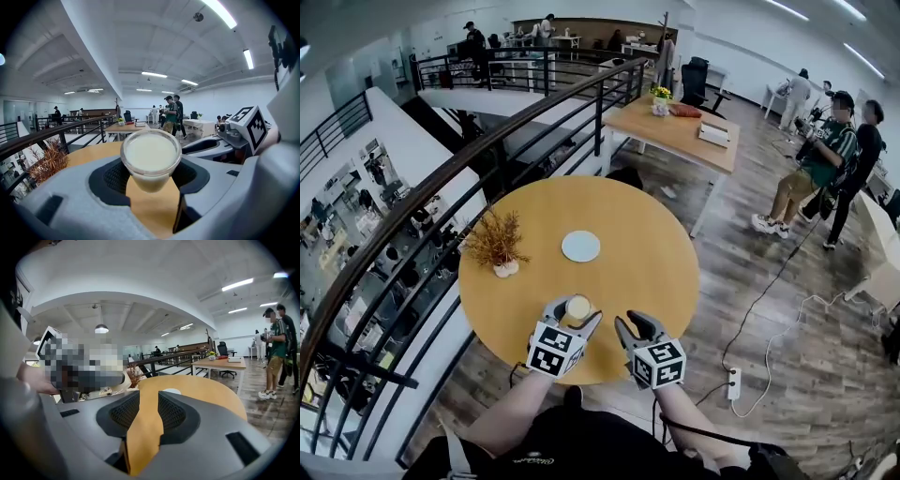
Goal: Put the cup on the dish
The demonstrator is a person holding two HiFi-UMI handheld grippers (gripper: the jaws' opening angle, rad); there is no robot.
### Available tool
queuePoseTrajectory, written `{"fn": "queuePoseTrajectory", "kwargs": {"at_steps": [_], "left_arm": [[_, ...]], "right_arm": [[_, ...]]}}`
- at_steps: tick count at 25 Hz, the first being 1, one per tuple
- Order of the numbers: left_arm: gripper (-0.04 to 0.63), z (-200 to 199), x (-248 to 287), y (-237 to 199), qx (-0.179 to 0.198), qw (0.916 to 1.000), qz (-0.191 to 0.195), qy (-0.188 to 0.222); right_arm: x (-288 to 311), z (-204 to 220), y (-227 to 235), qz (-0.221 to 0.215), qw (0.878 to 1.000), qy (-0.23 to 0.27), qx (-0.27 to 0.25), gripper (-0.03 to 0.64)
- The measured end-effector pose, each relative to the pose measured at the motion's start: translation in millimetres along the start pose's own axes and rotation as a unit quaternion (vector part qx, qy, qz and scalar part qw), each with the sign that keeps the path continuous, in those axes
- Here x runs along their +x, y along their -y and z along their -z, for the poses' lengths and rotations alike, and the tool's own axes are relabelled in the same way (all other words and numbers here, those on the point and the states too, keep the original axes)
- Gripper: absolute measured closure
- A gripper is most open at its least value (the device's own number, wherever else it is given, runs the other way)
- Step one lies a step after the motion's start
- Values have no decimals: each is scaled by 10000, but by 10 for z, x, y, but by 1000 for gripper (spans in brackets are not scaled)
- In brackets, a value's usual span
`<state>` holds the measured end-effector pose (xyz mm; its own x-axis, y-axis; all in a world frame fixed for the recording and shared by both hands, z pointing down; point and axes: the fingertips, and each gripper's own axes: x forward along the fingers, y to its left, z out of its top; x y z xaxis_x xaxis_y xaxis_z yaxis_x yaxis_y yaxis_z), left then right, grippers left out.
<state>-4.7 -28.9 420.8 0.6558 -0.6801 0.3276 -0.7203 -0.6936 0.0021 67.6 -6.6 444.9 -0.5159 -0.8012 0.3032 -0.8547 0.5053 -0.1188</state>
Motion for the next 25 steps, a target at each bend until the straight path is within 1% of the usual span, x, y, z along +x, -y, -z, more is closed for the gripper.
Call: {"fn": "queuePoseTrajectory", "kwargs": {"at_steps": [7,12,16,20,23,25], "left_arm": [[339,-25,118,-754,-160,9998,137,-46],[339,-14,263,-1163,-241,9994,239,-95],[339,15,410,-1232,-330,9989,316,-118],[339,-36,534,-1215,-325,9988,338,-143],[339,-57,590,-1224,-332,9990,256,-153],[339,-54,619,-1255,-348,9991,156,-188]], "right_arm": [[755,-349,-53,126,9999,-73,-78,509],[1150,-539,-25,295,9994,-66,-189,509],[1274,-520,128,403,9990,-139,-114,508],[1319,-619,280,410,9991,24,-50,508],[1367,-672,360,295,9994,163,65,508],[1403,-653,413,257,9995,140,78,509]]}}
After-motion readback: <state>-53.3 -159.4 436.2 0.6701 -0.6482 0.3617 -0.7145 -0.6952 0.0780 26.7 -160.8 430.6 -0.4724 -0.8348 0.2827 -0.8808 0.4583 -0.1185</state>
